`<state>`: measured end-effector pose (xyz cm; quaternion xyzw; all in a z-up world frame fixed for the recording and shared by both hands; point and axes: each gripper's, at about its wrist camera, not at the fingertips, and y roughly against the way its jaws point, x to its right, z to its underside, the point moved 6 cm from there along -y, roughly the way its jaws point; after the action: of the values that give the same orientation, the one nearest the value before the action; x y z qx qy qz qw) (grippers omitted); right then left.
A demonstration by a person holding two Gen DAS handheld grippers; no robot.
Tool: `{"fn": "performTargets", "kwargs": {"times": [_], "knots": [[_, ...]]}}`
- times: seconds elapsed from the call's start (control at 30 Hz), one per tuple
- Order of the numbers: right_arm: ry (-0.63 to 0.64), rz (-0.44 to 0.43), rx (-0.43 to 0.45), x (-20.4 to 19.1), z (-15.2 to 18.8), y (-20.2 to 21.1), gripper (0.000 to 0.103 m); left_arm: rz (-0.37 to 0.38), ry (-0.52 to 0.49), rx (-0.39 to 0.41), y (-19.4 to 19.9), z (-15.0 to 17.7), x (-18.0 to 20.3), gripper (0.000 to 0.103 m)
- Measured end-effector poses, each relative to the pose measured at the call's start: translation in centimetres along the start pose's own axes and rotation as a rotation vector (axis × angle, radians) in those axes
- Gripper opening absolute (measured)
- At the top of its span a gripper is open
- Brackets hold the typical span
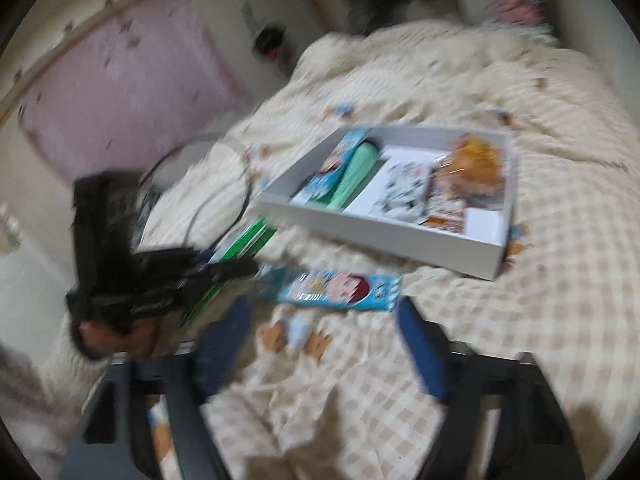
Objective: Organize objects
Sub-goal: 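Grasp the blue cartoon snack stick with the right gripper while the left holds the green stick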
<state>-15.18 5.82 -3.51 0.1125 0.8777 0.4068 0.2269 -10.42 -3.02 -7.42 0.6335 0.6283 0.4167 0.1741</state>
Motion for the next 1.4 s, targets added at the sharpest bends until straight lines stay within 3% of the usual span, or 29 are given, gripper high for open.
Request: {"fn": "performTargets", "kwargs": {"times": [0.1, 0.3, 0.63, 0.67, 0.7, 0.73, 0.77, 0.97, 1.13, 1.2, 1.33, 1.4], "knots": [[0.205, 0.036, -0.101, -1.1, -1.0, -0.8, 0.056, -0.002, 0.012, -0.002, 0.0, 0.1, -0.5, 0.026], [0.546, 0.088, -0.279, -2.0, 0.0, -5.0, 0.056, 0.000, 0.030, 0.012, 0.3, 0.2, -0.9, 0.026], [0.727, 0.147, -0.484, -0.6, 2.1, -12.8, 0.057, 0.024, 0.087, 0.031, 0.5, -0.1, -1.7, 0.026], [0.717, 0.140, -0.489, -0.7, 2.0, -13.1, 0.056, 0.023, 0.089, 0.035, 0.6, -0.1, -1.8, 0.026], [0.708, 0.138, -0.487, -0.8, 1.7, -13.0, 0.047, 0.020, 0.094, 0.044, 0.8, -0.1, -1.9, 0.026], [0.699, 0.137, -0.483, -0.8, 1.5, -12.8, 0.025, 0.021, 0.105, 0.055, 1.1, -0.2, -2.0, 0.026], [0.671, 0.138, -0.472, -0.7, 1.0, -12.3, 0.022, 0.029, 0.121, 0.059, 1.2, -0.2, -2.3, 0.026], [0.426, 0.163, -0.418, 0.8, -0.7, -8.1, 0.019, 0.040, 0.153, 0.071, 1.4, -0.2, -2.7, 0.026], [0.228, 0.118, -0.411, 1.6, -0.3, -5.2, 0.014, 0.038, 0.159, 0.072, 1.3, -0.1, -2.7, 0.026], [0.163, 0.166, -0.396, 2.3, -0.3, -3.9, 0.014, 0.033, 0.156, 0.070, 1.2, -0.1, -2.7, 0.026], [0.160, 0.296, -0.382, 2.5, 0.0, -3.1, 0.015, 0.029, 0.153, 0.069, 1.2, -0.1, -2.7, 0.026], [0.147, 0.286, -0.393, 1.9, 0.7, -3.6, 0.016, 0.030, 0.154, 0.070, 1.2, -0.1, -2.7, 0.026]]}}
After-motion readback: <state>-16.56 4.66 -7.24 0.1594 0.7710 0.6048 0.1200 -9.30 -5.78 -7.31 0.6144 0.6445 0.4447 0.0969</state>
